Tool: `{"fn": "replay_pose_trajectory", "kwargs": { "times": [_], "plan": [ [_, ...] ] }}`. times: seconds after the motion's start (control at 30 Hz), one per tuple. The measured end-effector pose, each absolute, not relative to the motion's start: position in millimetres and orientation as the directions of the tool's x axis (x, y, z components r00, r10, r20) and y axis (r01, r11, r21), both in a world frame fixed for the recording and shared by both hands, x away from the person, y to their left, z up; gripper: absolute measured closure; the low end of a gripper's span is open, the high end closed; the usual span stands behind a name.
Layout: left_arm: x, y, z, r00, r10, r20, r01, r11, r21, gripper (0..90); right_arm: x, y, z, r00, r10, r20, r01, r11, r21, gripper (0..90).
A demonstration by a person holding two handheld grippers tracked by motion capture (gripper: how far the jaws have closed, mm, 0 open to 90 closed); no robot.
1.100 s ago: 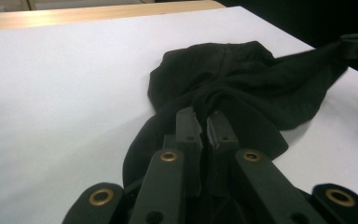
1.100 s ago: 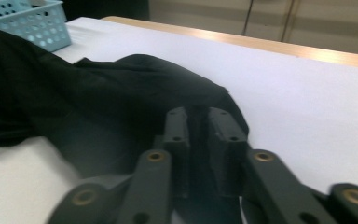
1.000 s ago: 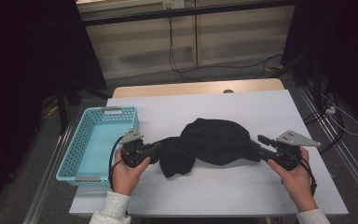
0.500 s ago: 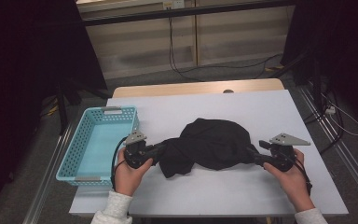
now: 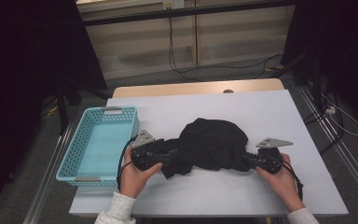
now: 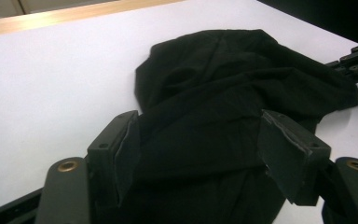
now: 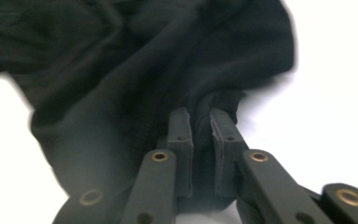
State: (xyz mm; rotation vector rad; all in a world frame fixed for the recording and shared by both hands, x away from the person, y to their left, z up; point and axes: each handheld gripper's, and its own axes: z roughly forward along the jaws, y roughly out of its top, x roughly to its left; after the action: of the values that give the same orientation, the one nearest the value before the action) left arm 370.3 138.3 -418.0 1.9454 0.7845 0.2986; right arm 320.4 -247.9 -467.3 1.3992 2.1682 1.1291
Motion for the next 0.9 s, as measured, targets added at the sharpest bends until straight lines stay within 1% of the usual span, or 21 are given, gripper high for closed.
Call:
{"fn": "replay_pose_trajectory", "kwargs": {
  "times": [0.13,0.23,0.3,0.33,0.37,0.4,0.43,0.47,0.5,0.6,0.7,0.83,0.9],
  "plan": [
    [367,130,-418,0.779,0.614,-0.124,0.391,-0.323,0.862,27.5,317,-223,-464,-0.559,0.808,0.187,0.596,0.234,0.769,81.8],
    [366,125,-418,0.792,0.598,-0.125,0.387,-0.333,0.860,25.9,311,-195,-460,-0.661,0.728,0.180,0.541,0.297,0.787,80.6],
    [365,123,-419,0.799,0.588,-0.128,0.388,-0.339,0.857,25.4,308,-180,-458,-0.696,0.697,0.173,0.513,0.315,0.799,71.7],
    [364,121,-420,0.800,0.586,-0.132,0.391,-0.340,0.856,25.1,308,-173,-457,-0.700,0.699,0.147,0.506,0.339,0.793,59.0],
    [363,120,-421,0.801,0.584,-0.131,0.391,-0.345,0.853,25.1,308,-173,-457,-0.700,0.699,0.147,0.506,0.339,0.793,59.0],
    [362,119,-421,0.803,0.582,-0.131,0.390,-0.346,0.853,24.8,307,-173,-457,-0.698,0.703,0.136,0.501,0.343,0.795,52.4],
    [362,118,-422,0.805,0.579,-0.133,0.391,-0.347,0.853,24.8,307,-173,-457,-0.698,0.703,0.136,0.501,0.343,0.795,52.4],
    [361,116,-422,0.807,0.576,-0.134,0.390,-0.347,0.853,24.6,307,-179,-455,-0.691,0.711,0.132,0.491,0.328,0.807,47.8],
    [361,115,-422,0.810,0.571,-0.133,0.387,-0.351,0.853,24.6,307,-179,-455,-0.691,0.711,0.132,0.491,0.328,0.807,47.8],
    [360,110,-424,0.817,0.558,-0.142,0.393,-0.359,0.847,23.8,308,-190,-450,-0.669,0.731,0.138,0.489,0.293,0.822,41.9],
    [359,105,-427,0.823,0.547,-0.154,0.401,-0.366,0.840,22.3,308,-203,-445,-0.631,0.763,0.140,0.492,0.254,0.833,34.2],
    [358,99,-429,0.836,0.529,-0.147,0.388,-0.378,0.841,21.7,307,-220,-441,-0.576,0.805,0.139,0.488,0.203,0.849,27.3],
    [356,94,-430,0.841,0.520,-0.146,0.380,-0.378,0.844,21.8,307,-228,-440,-0.552,0.821,0.148,0.482,0.169,0.860,25.8]
  ]
}}
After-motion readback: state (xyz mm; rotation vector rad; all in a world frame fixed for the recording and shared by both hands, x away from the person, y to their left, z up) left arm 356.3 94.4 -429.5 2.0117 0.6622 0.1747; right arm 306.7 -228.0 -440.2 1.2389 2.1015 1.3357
